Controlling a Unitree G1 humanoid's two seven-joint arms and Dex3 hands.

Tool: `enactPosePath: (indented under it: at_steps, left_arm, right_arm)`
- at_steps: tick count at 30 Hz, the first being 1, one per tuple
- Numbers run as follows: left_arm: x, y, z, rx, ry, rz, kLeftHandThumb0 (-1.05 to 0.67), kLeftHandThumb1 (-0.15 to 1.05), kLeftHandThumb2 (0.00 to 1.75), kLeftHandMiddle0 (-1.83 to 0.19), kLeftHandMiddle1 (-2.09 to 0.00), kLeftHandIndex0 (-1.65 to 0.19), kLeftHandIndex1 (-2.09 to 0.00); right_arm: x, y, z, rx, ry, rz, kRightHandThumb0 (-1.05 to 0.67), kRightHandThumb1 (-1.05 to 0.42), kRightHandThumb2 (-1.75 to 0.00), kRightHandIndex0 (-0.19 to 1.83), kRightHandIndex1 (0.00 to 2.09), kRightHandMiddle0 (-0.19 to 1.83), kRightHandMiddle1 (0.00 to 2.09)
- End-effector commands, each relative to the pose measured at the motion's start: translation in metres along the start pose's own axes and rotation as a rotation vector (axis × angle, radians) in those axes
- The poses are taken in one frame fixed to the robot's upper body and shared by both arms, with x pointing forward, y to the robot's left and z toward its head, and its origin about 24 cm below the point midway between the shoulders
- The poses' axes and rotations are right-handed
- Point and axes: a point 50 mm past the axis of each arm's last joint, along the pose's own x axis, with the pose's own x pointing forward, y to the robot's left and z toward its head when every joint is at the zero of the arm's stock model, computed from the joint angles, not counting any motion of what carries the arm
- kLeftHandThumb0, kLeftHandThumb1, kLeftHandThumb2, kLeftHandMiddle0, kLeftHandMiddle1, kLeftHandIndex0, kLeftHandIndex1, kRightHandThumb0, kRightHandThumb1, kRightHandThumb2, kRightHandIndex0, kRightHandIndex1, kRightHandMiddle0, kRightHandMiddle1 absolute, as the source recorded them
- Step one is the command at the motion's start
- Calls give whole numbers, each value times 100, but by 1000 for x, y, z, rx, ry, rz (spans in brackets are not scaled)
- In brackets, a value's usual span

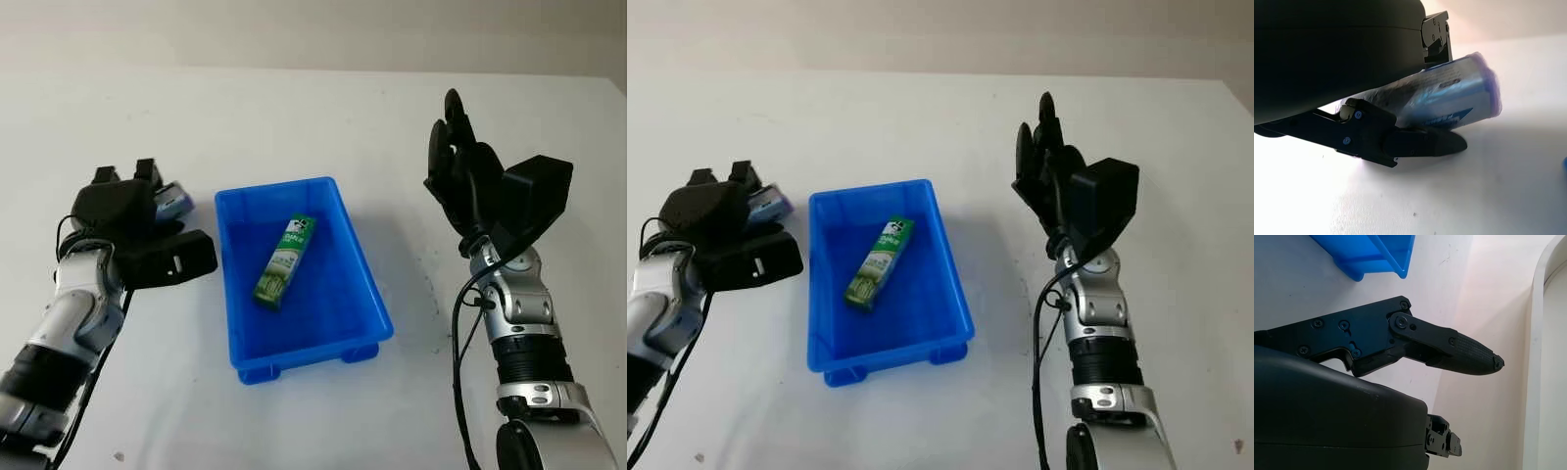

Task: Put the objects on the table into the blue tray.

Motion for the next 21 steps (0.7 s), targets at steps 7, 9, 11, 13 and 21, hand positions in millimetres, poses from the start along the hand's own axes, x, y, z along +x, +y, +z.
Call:
enactPosePath:
  at_steps: [7, 9, 11, 13, 21]
  left_arm:
    - [-16, 78, 16, -74, -100, 300, -43, 105, 42, -71, -209, -21, -209]
    - [-22, 86, 21, -69, -128, 346, -44, 105, 43, -75, -209, -26, -209]
    - [-27, 94, 25, -75, -166, 397, -44, 105, 43, -79, -209, -30, -209]
    - [-33, 101, 28, -88, -202, 461, -44, 105, 44, -81, -209, -32, -209]
    - [-53, 121, 49, -109, -275, 578, -49, 105, 45, -94, -209, -40, -209]
  right_arm:
    - [-1, -2, 2, -2, -11, -5, -72, -105, -73, -19, 0, -19, 0]
    - [-1, -1, 2, -3, -11, -1, -72, -105, -74, -19, 0, -19, 0]
    - [-1, 0, 2, 4, -7, -3, -72, -105, -74, -19, 0, -19, 0]
    - [-1, 0, 2, 10, -6, -3, -72, -105, -73, -19, 0, -19, 0]
    - [-1, 0, 0, 11, -9, -2, -71, -105, -73, -19, 0, -19, 0]
